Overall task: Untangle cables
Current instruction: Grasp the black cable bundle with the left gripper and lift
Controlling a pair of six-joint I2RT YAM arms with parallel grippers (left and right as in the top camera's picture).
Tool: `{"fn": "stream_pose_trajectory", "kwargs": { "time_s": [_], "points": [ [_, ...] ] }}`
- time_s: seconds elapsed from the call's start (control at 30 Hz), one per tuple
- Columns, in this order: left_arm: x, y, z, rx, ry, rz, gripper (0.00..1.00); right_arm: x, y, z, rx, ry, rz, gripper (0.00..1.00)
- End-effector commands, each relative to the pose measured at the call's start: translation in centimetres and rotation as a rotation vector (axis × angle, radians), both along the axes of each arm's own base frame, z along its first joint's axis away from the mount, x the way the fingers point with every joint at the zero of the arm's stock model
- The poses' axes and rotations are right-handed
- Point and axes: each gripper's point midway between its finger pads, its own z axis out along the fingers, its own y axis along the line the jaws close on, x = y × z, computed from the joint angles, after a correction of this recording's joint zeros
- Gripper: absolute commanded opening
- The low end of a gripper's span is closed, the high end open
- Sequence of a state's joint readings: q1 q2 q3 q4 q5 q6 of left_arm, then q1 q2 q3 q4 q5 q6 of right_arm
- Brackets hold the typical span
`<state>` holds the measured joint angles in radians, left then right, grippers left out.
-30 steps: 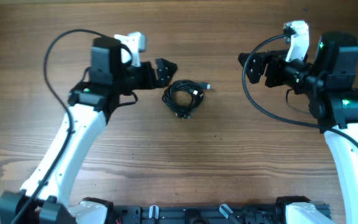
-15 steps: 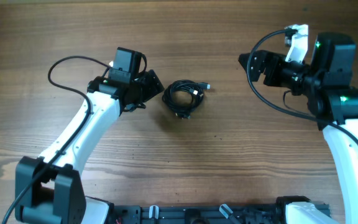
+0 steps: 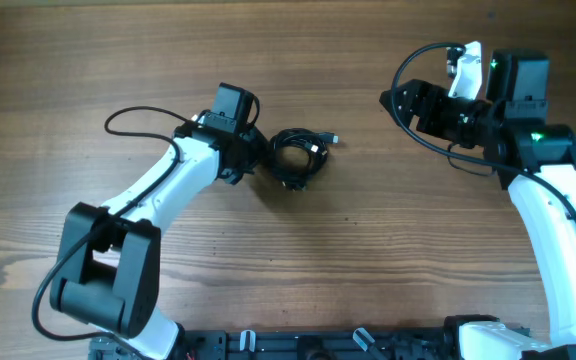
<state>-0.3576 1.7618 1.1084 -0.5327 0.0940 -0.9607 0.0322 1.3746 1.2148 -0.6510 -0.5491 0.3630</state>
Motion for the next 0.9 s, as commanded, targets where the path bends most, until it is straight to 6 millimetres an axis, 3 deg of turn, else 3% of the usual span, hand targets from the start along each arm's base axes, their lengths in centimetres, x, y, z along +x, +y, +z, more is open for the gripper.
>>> {"fn": "stream_pose_trajectory", "kwargs": {
  "time_s": [0.0, 0.17, 0.43, 0.5, 0.53, 0.57, 0.67, 0.77, 0.87],
  "points": [
    [0.2, -1.4, -0.9, -0.001, 0.001, -0.014, 0.57, 0.3, 0.0, 0.7, -0.003, -0.013, -0.007, 0.89],
    [-0.2, -2.4, -2.6, 0.01, 0.024, -0.044, 0.56, 0.3, 0.0, 0.6, -0.004, -0.011, -0.006, 0.89],
    [-0.8, -2.2, -4.3, 0.03, 0.073, -0.045, 0.41, 0.2, 0.0, 0.5, -0.004, -0.006, -0.006, 0.89],
    [-0.8, -2.1, -4.5, 0.038, 0.074, -0.043, 0.34, 0.2, 0.0, 0.5, -0.005, -0.006, -0.006, 0.89],
    [-0.8, -2.0, -4.5, 0.042, 0.073, -0.041, 0.25, 0.2, 0.0, 0.5, -0.004, -0.006, -0.006, 0.89],
    [-0.7, -1.9, -4.5, 0.047, 0.07, -0.039, 0.04, 0.2, 0.0, 0.5, -0.004, -0.006, -0.006, 0.89],
    [0.0, -2.1, -4.3, 0.044, 0.037, -0.04, 0.04, 0.3, 0.0, 0.6, -0.003, -0.008, -0.007, 0.88],
    [1.7, -2.8, -1.7, 0.006, -0.07, -0.147, 0.04, 0.4, 0.1, 0.8, 0.001, -0.021, -0.002, 0.87],
    [3.3, -4.5, 3.4, -0.054, -0.244, -0.326, 0.04, 0.4, 0.6, 1.2, 0.022, -0.034, 0.022, 0.86]
  ]
}}
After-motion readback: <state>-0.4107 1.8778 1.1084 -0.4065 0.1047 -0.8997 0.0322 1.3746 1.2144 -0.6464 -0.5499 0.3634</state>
